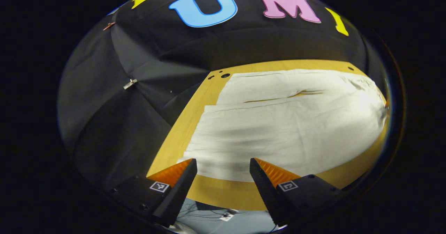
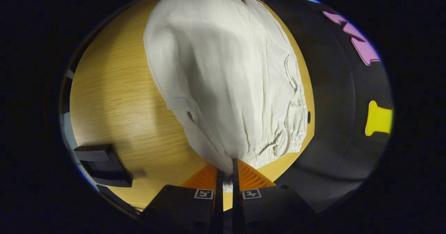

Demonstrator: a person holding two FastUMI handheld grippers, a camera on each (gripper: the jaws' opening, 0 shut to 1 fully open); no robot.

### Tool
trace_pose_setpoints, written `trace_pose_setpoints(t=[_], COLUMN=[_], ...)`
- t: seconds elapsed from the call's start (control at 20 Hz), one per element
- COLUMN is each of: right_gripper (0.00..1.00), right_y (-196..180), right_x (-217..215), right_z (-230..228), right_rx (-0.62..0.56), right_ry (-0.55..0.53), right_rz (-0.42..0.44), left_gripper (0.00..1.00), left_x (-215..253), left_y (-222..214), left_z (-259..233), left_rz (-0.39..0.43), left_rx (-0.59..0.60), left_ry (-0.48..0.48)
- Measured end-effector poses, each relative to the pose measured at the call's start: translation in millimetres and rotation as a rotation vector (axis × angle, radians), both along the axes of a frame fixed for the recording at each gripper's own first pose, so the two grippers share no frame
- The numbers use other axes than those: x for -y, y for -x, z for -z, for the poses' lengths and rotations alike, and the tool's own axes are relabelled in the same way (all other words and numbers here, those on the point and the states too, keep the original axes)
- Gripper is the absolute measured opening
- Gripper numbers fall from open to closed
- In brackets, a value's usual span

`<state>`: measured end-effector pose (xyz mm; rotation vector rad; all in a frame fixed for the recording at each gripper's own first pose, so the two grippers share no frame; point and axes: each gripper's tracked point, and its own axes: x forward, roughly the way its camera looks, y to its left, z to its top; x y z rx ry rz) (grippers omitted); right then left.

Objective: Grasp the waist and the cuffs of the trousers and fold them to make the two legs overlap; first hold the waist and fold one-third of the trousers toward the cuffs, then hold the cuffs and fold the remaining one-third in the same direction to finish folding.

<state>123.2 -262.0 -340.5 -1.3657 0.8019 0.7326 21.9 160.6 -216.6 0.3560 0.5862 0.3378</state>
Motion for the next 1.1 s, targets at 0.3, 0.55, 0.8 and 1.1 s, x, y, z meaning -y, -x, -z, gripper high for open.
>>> trace_pose_setpoints(t=[0.3, 0.55, 0.8, 1.1], right_gripper=[0.05, 0.05, 0.05, 0.05], right_y=[0, 0, 0, 0], right_x=[-3, -3, -4, -4], right_z=[-2, -2, -1, -2], right_rx=[-0.047, -0.03, -0.024, 0.011], right_ry=[0.002, 0.043, 0.061, 0.066], right_rz=[-0.016, -0.04, -0.036, -0.048], left_gripper=[0.96, 0.96, 0.96, 0.88], left_x=[-59, -103, -127, -117], left_y=[4, 15, 7, -35], left_z=[16, 47, 63, 65], left_rz=[0.168, 0.339, 0.449, 0.745], left_rx=[-0.171, -0.383, -0.49, -0.616], left_ry=[-0.252, -0.439, -0.61, -0.765])
